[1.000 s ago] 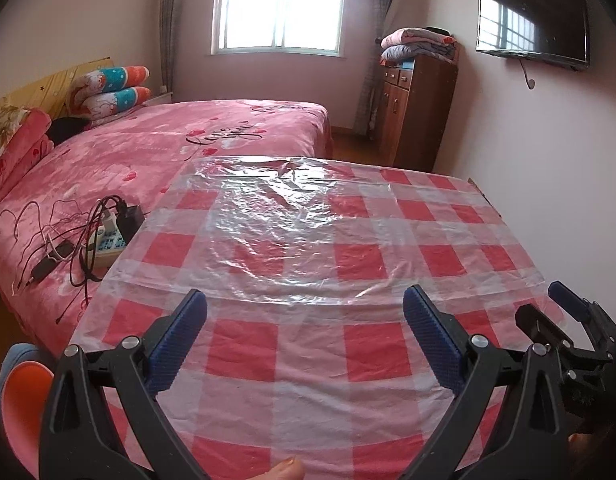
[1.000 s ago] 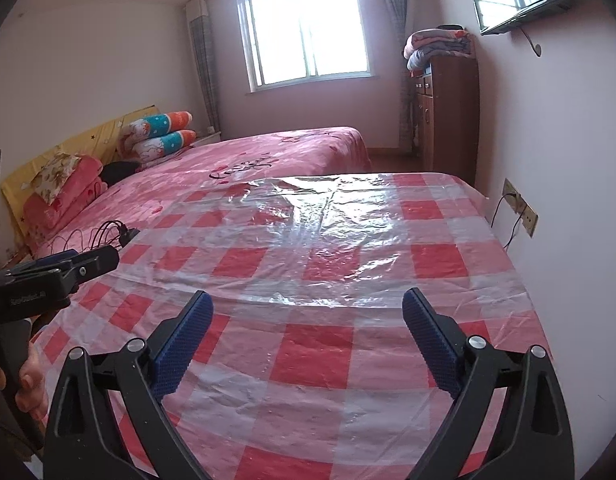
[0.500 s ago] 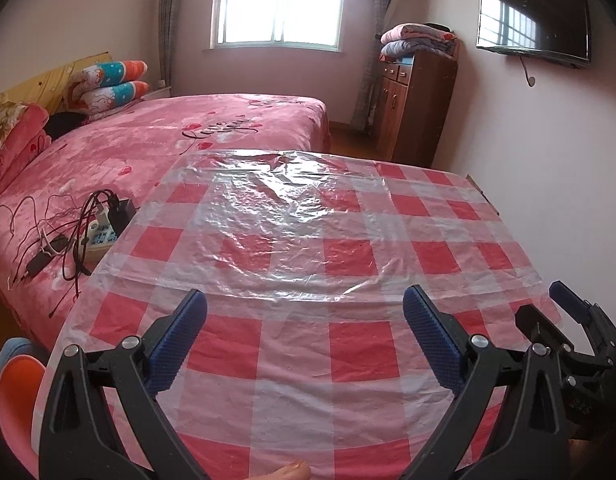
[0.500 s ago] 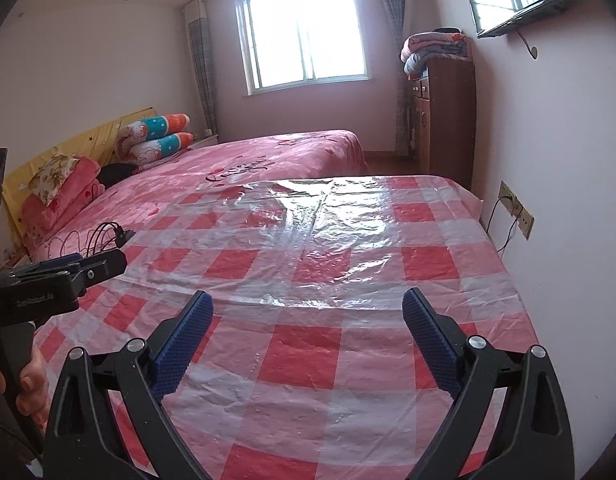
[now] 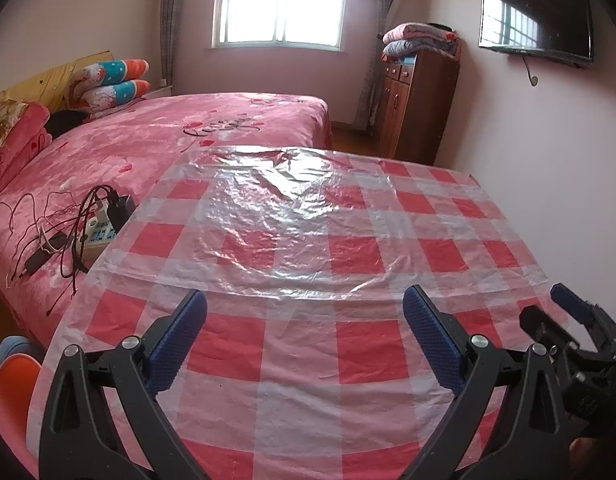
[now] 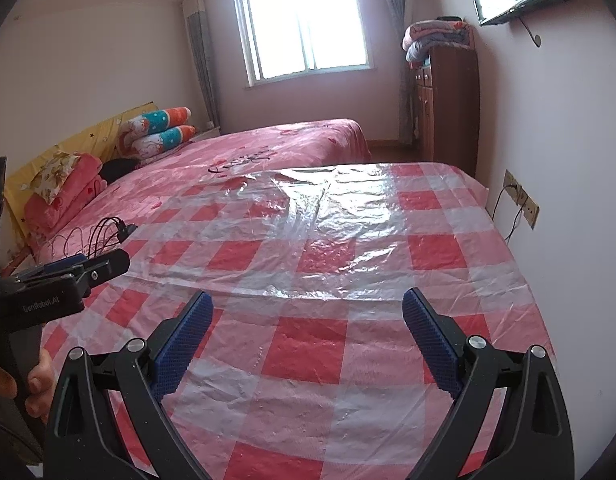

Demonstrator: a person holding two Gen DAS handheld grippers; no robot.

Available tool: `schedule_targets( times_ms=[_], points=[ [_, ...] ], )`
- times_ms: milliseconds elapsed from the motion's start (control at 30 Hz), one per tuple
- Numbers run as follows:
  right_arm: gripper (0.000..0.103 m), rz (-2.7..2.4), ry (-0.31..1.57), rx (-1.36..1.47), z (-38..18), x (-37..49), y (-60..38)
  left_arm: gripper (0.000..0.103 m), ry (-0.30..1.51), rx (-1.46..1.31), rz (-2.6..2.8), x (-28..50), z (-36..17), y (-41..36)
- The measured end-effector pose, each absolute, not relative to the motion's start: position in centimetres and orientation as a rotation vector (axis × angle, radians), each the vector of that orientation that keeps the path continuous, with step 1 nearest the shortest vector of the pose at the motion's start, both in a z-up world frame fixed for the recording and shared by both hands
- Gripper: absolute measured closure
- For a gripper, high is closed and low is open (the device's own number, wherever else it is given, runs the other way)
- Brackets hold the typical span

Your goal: Collect trash

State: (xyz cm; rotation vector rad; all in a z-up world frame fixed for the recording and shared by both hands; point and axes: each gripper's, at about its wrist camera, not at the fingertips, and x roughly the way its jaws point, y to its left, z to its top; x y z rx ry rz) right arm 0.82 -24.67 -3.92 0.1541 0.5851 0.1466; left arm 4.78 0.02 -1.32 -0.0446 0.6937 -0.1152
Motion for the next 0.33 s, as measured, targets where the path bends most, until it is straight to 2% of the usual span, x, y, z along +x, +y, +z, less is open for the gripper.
schedule_targets(
  times_ms=[333],
  points=[
    [0.008,0.059,0.801,0.155,-6.4,4.4,-24.9,0.004,0.854,-0.048,-0.124,8.6,-5.1,-1.2]
  ],
)
